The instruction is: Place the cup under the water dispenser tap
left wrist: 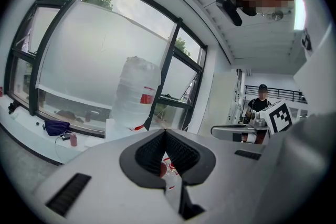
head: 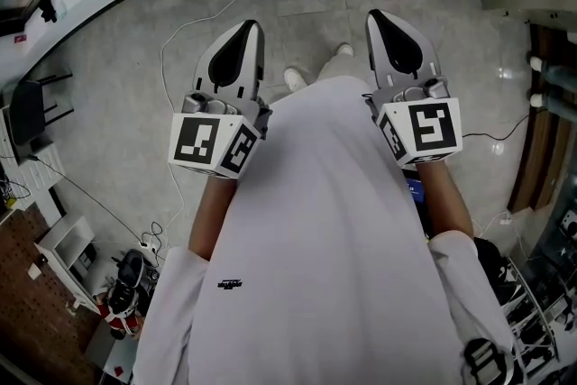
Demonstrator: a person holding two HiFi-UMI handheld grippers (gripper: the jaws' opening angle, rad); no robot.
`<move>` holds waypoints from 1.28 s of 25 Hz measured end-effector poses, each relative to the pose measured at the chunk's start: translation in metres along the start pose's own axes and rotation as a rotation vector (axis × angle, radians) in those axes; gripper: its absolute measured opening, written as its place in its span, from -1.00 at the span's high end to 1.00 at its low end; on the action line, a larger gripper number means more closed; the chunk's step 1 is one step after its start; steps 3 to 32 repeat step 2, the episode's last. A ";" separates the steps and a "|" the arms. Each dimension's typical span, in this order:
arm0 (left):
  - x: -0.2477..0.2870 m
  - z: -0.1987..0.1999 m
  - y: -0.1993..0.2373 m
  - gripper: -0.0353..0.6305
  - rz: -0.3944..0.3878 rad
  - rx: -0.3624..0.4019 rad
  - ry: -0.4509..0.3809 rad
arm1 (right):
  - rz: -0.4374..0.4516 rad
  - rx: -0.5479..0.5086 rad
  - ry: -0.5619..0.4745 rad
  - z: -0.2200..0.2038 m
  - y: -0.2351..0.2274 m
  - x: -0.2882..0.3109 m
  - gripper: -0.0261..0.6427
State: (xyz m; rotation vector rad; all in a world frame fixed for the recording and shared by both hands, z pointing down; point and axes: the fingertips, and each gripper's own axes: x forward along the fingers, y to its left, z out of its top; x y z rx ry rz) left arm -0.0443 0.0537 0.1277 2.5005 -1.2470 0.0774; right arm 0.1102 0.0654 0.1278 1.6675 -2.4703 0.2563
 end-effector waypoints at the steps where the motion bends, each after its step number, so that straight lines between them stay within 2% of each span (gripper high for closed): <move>1: -0.001 0.000 -0.001 0.87 -0.002 -0.001 0.001 | -0.003 0.001 0.000 0.000 0.001 -0.001 0.89; 32: -0.001 -0.001 -0.002 0.87 -0.003 -0.001 0.002 | -0.005 0.002 0.000 0.000 0.001 -0.003 0.89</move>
